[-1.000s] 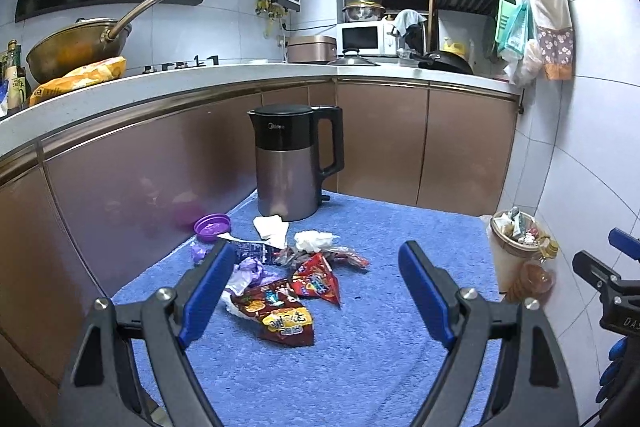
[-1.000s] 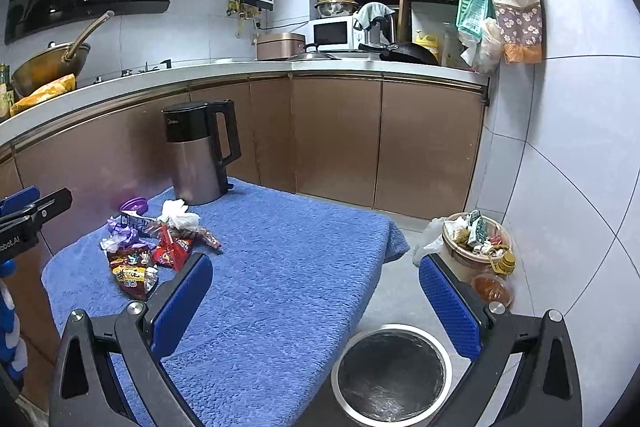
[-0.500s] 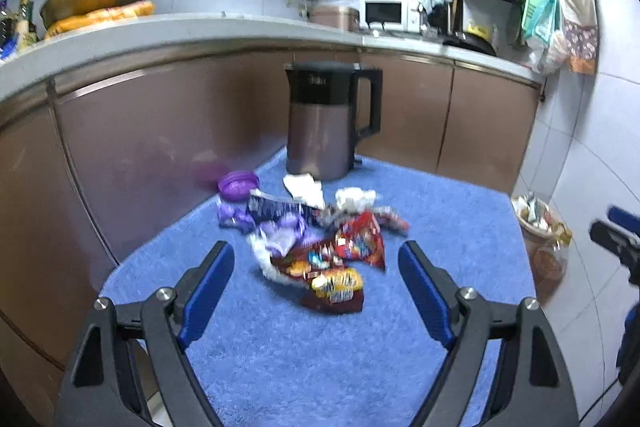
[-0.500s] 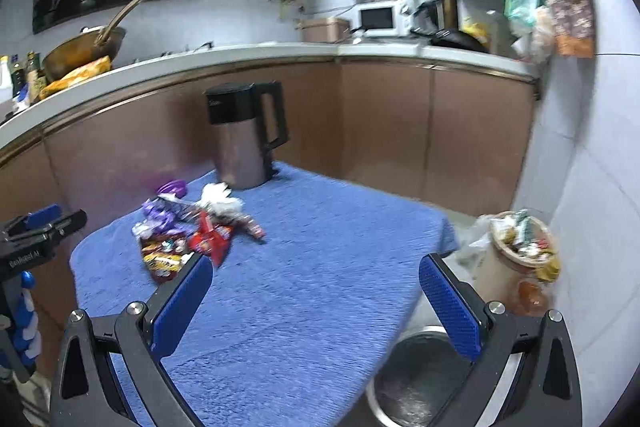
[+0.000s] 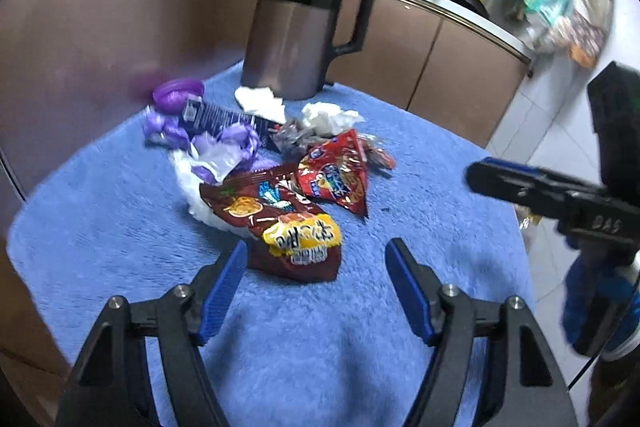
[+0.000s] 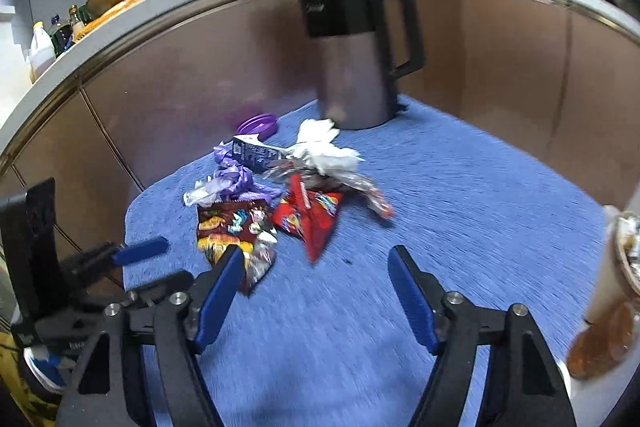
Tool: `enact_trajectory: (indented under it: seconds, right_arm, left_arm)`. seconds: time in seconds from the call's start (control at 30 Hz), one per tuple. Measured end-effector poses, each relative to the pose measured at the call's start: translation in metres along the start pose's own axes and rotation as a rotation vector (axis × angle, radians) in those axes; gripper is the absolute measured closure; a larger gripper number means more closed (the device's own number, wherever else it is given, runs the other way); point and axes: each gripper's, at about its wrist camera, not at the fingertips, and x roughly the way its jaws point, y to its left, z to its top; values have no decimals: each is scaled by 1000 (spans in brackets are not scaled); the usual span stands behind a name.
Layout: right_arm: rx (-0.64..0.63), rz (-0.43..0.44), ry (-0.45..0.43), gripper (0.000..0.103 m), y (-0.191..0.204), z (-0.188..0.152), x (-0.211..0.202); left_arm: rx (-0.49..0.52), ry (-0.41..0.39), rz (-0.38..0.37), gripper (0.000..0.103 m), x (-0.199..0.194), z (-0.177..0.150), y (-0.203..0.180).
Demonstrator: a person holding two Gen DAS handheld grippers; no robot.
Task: Collect trash
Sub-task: 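Grasp the brown snack bag with the left tool while the right tool grasps the red bag, then carry both bags over the steel bin and open both tools to drop them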
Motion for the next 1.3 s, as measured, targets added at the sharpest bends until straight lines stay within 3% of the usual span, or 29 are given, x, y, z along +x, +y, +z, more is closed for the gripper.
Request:
enact_trajectory:
  seconds: [0.1, 0.17, 0.4, 0.63, 0.7, 0.77, 0.93, 1.03, 1.3]
  right_arm:
    - [-7, 31, 34, 36, -1, 14, 34]
    - [-17, 35, 55, 41, -1, 22, 52]
    - [-44, 30, 104, 55, 4, 33, 98]
    - [-35, 27, 131, 92, -3, 32, 113]
    - [-28, 15, 120, 93, -7, 31, 108]
    - [-11, 10, 99, 93, -12, 30, 101]
    - [31, -9, 48, 94, -25, 27, 70]
    - [51, -12, 34, 94, -30, 17, 47]
    - [96, -51, -39, 94, -35, -16, -25]
  left_arm:
    - [-73, 30, -8, 36, 17, 5, 13]
    - [-114, 59, -22, 46, 27, 6, 19]
    - [-171, 113, -54, 48, 44, -2, 20]
    - [-210, 154, -48, 48, 69, 2, 10]
    - [-232, 152, -40, 54, 73, 4, 13]
    - [-258, 152, -52, 70, 76, 5, 18]
    - [-295, 161, -106, 86, 73, 2, 20]
    - [-280, 169, -154, 87, 62, -5, 11]
    - [-199, 128, -171, 88, 10, -16, -18]
